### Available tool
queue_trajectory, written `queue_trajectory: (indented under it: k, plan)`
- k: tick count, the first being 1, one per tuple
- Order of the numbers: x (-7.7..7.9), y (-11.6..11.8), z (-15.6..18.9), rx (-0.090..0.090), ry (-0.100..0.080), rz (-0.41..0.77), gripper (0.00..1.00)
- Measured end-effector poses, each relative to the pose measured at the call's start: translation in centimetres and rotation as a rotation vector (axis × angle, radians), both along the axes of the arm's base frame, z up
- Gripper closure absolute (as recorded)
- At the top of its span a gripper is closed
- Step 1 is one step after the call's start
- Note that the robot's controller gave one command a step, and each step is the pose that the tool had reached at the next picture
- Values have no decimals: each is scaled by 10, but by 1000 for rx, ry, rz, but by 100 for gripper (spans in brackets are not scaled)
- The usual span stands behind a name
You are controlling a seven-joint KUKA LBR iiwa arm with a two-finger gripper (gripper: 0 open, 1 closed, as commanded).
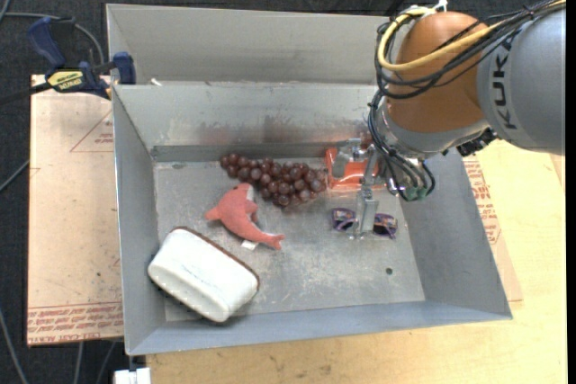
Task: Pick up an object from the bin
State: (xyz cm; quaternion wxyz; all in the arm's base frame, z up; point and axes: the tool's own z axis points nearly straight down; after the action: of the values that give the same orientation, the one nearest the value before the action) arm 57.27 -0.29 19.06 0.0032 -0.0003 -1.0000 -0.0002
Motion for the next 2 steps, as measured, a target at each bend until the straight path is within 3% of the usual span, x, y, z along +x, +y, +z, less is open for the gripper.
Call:
queue_trajectory:
  k: [1, 2]
  plan:
    - [2, 0, 5, 0, -8, 0, 0]
    - [41, 19, -34, 0, -15, 40, 0]
